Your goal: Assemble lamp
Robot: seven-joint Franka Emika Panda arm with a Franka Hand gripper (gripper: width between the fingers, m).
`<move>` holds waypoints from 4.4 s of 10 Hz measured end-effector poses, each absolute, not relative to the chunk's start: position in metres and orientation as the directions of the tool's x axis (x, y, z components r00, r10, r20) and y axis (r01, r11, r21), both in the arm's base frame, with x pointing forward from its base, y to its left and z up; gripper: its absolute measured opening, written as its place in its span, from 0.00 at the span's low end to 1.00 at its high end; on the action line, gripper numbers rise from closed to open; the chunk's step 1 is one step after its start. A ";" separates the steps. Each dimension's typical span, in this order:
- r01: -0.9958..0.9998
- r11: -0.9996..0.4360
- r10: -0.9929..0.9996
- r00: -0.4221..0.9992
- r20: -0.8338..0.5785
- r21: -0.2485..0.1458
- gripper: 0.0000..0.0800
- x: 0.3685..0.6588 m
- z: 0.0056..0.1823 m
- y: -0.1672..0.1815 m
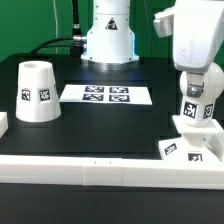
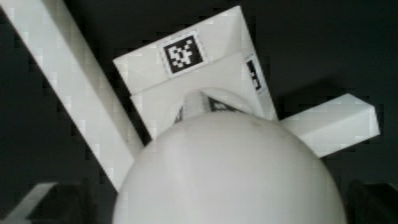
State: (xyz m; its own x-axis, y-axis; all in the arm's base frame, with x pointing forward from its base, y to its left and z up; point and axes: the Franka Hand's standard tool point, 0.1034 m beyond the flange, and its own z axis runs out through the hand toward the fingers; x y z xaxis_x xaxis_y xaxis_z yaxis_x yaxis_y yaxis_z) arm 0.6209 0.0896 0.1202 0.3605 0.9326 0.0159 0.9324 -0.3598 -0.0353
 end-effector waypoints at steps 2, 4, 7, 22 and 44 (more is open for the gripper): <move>0.972 -0.232 0.973 0.232 0.006 -0.042 0.87 0.620 0.120 0.091; 0.994 -0.107 0.994 0.107 0.003 -0.038 0.87 0.623 0.118 0.095; 0.993 0.113 0.994 -0.113 -0.008 -0.034 0.87 0.624 0.118 0.093; 0.827 -0.560 0.828 0.560 -0.023 -0.056 0.72 0.621 0.116 0.082; -0.216 -0.975 -0.211 0.974 -0.076 -0.058 0.87 0.620 0.117 0.090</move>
Offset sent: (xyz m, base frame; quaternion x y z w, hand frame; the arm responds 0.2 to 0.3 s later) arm 0.0086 0.0152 0.0000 0.0041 -0.0079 -0.2130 0.9770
